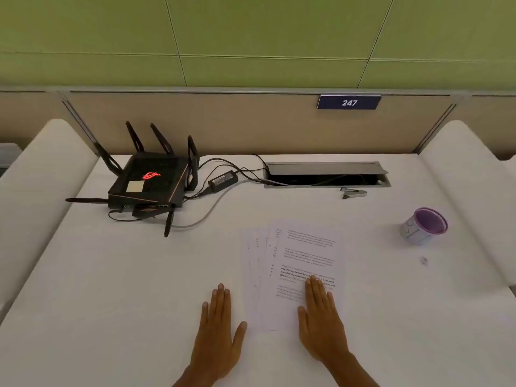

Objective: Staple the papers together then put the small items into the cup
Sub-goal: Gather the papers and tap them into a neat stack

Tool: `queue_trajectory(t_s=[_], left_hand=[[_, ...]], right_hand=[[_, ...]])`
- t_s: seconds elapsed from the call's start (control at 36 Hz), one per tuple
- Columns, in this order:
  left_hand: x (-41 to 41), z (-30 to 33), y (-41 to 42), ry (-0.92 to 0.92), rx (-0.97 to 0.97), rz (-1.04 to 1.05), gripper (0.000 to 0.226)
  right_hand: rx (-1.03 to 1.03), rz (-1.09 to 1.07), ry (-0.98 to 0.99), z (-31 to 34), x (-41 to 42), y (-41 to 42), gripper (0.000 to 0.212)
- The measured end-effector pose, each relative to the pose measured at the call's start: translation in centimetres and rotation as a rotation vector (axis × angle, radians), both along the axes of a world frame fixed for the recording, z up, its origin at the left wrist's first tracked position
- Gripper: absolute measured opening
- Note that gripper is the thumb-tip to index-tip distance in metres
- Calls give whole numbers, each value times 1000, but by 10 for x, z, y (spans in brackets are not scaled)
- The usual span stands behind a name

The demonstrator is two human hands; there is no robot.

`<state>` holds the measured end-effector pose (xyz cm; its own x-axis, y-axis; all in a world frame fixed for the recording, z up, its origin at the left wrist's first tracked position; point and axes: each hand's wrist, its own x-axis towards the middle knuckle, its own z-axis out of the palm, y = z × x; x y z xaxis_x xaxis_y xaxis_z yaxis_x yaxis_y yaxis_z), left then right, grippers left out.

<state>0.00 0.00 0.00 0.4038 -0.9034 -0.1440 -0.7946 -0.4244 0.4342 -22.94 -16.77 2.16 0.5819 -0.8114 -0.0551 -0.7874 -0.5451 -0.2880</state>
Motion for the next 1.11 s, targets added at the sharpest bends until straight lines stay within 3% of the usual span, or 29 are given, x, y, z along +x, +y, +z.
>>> queue_trajectory(t_s=[0.17, 0.36, 0.5, 0.56, 0.83, 1.11], left_hand=[[3, 13, -12, 23, 40, 44, 96], [25, 26, -59, 84, -34, 104, 79], [39, 35, -100, 136, 49, 72, 95], [45, 34, -114, 152, 86, 35, 100], [65, 23, -159, 67, 196, -110, 107], [52, 23, -168, 96, 178, -63, 114]], right_hand=[[58, -51, -7, 6, 3, -14, 69], [-47, -126, -154, 12, 7, -41, 72], [128, -148, 60, 3, 6, -51, 120], [199, -158, 102, -1, 5, -52, 128], [227, -159, 69, 4, 4, -52, 130], [243, -152, 98, 6, 5, -52, 129]])
